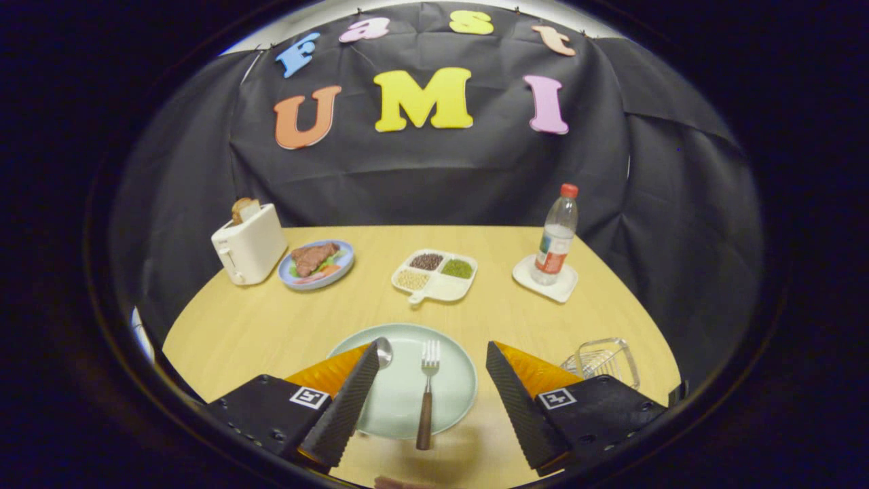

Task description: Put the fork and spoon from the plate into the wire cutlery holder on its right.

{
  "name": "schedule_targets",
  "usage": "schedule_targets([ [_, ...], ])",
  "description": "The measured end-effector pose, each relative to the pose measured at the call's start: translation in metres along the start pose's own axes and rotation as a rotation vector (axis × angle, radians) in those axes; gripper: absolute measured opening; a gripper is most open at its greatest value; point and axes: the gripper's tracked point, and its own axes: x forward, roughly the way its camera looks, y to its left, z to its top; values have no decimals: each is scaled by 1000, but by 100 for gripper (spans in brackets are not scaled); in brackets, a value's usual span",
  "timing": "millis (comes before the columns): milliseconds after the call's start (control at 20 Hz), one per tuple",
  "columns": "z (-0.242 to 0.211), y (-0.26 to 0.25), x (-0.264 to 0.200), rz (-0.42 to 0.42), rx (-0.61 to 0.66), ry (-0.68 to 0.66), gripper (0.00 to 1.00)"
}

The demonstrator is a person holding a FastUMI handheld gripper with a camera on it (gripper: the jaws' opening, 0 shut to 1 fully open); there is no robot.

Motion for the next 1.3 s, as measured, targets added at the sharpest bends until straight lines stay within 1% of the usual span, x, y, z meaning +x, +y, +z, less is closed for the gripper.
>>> schedule_targets([
  [100,-14,1,13,15,-2,74,95],
  [300,-36,4,37,18,-1,167,96],
  [400,-45,11,45,33,-3,202,96],
  [500,-56,13,51,31,-13,247,94],
  [700,-74,10,61,-23,-36,327,78],
  [850,-86,6,66,-41,-1,394,64],
  [950,-96,9,68,-32,35,442,55],
  [1050,-97,9,70,-31,49,458,52],
  [1100,-97,10,71,-33,46,462,37],
  [1150,-98,12,69,-24,39,470,32],
  [1200,-97,14,68,-15,33,477,18],
  [1300,-99,15,64,-6,17,489,6],
])
